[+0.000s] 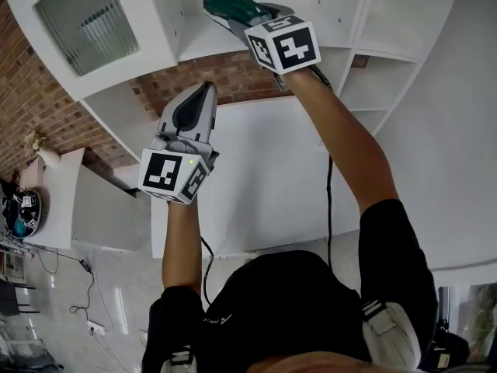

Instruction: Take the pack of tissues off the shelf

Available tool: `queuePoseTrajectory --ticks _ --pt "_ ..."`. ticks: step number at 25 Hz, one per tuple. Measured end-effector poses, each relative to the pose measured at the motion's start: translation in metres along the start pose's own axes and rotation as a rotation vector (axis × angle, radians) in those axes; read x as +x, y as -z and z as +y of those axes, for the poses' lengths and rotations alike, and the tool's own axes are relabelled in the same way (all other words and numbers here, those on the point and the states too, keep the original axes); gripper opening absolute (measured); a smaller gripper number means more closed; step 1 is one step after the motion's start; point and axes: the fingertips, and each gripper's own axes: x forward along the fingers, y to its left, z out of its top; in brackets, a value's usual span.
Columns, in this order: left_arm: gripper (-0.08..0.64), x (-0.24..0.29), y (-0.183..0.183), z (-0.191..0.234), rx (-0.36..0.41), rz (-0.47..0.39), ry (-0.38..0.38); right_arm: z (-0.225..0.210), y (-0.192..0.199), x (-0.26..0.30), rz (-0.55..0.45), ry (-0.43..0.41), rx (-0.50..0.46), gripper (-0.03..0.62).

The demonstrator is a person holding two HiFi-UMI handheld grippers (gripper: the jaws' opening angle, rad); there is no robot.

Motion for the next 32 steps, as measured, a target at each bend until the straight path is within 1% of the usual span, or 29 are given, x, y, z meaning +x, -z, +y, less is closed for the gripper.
queuePoseTrajectory --ticks 4,7,9,12,14,17,19,22,24,27,32 --pt "-0.002 0.005 -0.004 -0.021 0.004 -0.002 0.002 0.004 -0.01 -0.048 -0.128 -0.009 -0.024 0.249" --pt "-0.002 0.006 -0.014 -0.019 0.01 -0.012 -0.005 0.013 -0.02 -0.074 -0.208 -0.028 -0.035 0.249" --pt "-0.002 0.004 -0.022 -0.016 0.024 -0.025 -0.011 0.019 -0.023 -0.092 -0.256 -0.04 -0.025 0.249" --pt "-0.002 -0.003 -0.03 -0.019 0.038 -0.046 -0.022 0.027 -0.019 -0.127 -0.33 -0.045 -0.006 0.249" --pt "-0.002 -0.007 -0.031 -0.026 0.043 -0.06 -0.028 0.033 -0.009 -0.149 -0.363 -0.047 0.005 0.249" --pt "-0.002 -0.013 -0.027 -0.035 0.046 -0.061 -0.038 0.041 0.014 -0.174 -0.38 -0.052 0.024 0.247" --pt "-0.002 -0.017 -0.023 -0.039 0.034 -0.06 -0.047 0.045 0.031 -0.186 -0.379 -0.052 0.048 0.245" --pt "-0.002 -0.019 -0.019 -0.043 0.018 -0.058 -0.059 0.044 0.051 -0.197 -0.375 -0.056 0.096 0.239" --pt "-0.002 -0.017 -0.016 -0.048 0.02 -0.052 -0.06 0.042 0.062 -0.201 -0.362 -0.056 0.11 0.238" --pt "-0.002 -0.014 -0.013 -0.053 0.028 -0.043 -0.057 0.041 0.068 -0.205 -0.349 -0.054 0.094 0.236" --pt "-0.002 -0.011 -0.008 -0.059 0.028 -0.027 -0.055 0.038 0.064 -0.212 -0.364 -0.054 0.063 0.236"
